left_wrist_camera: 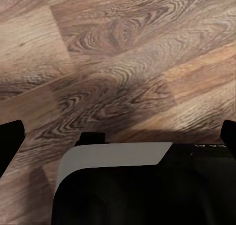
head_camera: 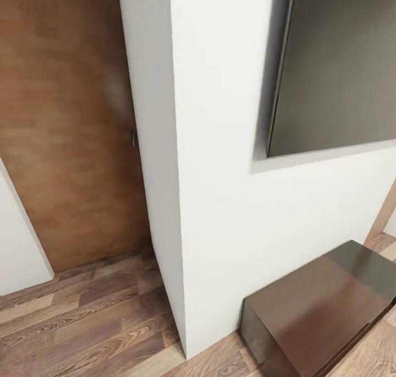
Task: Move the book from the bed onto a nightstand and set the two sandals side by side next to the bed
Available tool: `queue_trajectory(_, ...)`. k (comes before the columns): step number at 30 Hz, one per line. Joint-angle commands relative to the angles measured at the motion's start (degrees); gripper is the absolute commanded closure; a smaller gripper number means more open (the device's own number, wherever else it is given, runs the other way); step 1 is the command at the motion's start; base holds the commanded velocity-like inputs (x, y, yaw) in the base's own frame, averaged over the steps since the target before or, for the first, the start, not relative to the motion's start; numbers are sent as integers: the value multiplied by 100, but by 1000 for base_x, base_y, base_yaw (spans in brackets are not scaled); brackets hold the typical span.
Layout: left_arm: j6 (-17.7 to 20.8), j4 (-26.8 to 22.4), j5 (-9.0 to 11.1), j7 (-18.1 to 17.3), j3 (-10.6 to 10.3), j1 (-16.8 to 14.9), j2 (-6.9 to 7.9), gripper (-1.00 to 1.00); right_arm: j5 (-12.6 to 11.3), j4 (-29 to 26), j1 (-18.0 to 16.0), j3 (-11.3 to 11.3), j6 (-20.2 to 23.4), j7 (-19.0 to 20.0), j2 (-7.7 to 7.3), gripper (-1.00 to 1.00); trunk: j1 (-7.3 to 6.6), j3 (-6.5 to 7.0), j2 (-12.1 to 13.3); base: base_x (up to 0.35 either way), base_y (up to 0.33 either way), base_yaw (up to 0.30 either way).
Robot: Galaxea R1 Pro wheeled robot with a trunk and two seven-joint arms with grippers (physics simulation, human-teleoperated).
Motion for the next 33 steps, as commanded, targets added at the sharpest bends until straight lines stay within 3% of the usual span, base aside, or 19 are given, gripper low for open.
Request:
queue_trajectory(1, -7, -4, 16, 2, 4, 2, -1, -100, -4, 0, -1, 11, -15, -12, 1, -100, 0, -4, -2, 0, 0, 293)
queue_trajectory(33, -7, 1, 16, 1, 4, 2, -1, -100, -7, 0, -1, 15, -19, -12, -2, -100, 0, -4, -2, 0, 0, 293)
